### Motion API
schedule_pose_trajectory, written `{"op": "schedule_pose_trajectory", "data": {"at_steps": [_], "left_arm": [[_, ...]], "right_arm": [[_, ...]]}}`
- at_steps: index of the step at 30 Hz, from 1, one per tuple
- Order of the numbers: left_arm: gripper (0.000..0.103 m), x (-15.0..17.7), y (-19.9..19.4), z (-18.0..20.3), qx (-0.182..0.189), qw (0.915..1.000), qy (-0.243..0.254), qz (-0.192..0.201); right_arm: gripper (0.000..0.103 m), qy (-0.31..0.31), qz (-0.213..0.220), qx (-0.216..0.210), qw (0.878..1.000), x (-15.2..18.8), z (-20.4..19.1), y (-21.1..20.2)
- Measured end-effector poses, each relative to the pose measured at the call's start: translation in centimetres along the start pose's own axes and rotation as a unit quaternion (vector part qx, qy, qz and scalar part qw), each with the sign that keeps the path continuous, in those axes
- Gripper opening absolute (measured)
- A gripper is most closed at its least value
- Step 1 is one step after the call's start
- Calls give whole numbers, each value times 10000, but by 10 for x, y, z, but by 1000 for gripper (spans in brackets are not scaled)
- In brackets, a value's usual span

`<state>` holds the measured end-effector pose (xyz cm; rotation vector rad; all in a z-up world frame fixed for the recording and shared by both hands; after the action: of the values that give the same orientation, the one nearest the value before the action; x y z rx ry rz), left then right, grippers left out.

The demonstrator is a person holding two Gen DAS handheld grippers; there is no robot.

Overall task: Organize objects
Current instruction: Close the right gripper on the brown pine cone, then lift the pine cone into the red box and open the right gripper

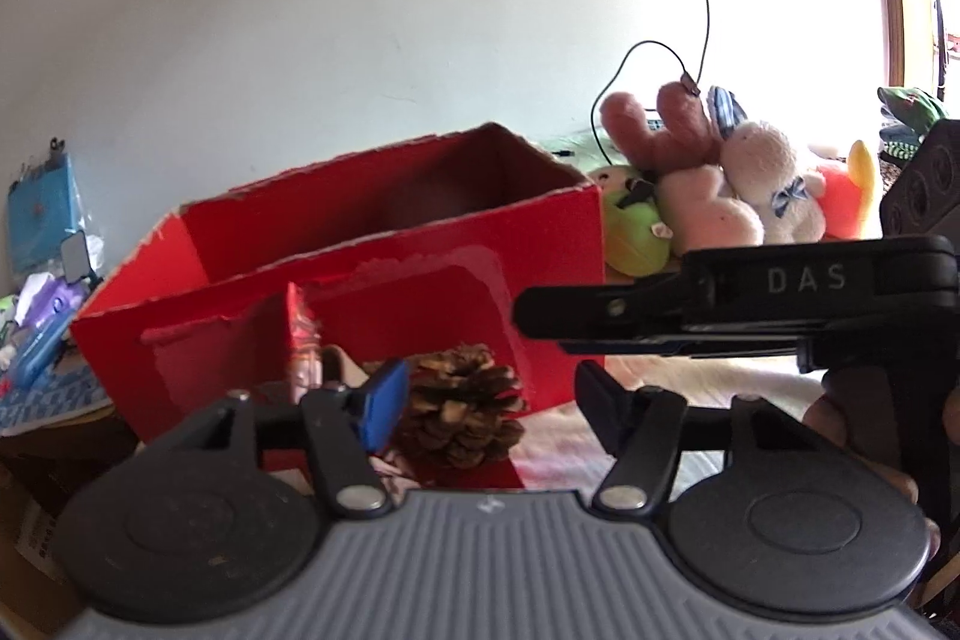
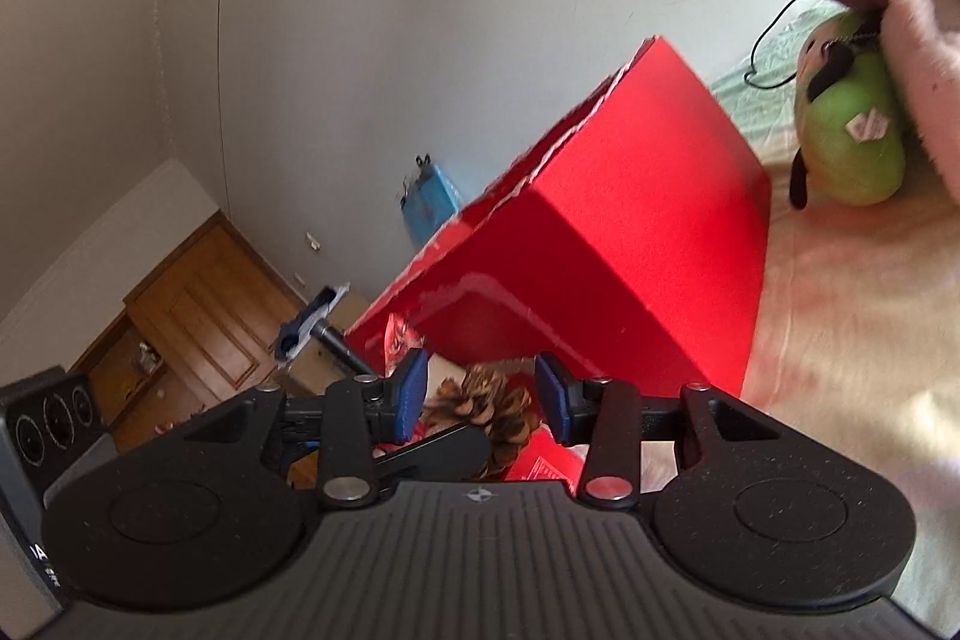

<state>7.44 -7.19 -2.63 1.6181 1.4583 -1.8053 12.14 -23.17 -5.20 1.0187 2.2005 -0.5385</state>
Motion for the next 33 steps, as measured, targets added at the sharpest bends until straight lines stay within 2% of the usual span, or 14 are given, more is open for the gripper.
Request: {"op": "schedule_pose_trajectory", "data": {"at_steps": [7, 11, 18, 21, 28, 33], "left_arm": [[66, 5, 18, -4, -79, 9992, -148, -359], [67, 4, 19, -3, -109, 9991, -174, -370], [58, 4, 20, 2, 105, 9989, -274, -360], [57, 4, 19, 5, 114, 9991, -217, -341], [53, 0, 14, 1, 133, 9991, -304, -276], [52, -9, -1, 2, 216, 9994, -272, -51]], "right_arm": [[46, -20, -301, -83, 9995, 9, -6, 12], [47, -37, -282, -41, 9996, 7, -5, 15], [48, 573, -463, -167, 9971, 6, 11, 18], [46, 665, -424, -197, 9967, 5, 14, 15], [46, 378, -334, -211, 9985, 6, 1, 13], [46, 202, -50, -348, 9992, 3, -8, -7]]}}
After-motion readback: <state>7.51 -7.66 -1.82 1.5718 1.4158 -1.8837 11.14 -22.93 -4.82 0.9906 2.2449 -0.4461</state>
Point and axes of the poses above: each gripper's, at about its wrist camera, not at the fingertips, and y roughly the way its jaws point, z to its right, x to its underside, the point moved 5 cm from there along y, roughly the way its jaws point, and after that the axes turned 1 degree about z, right-handed, at the moved point
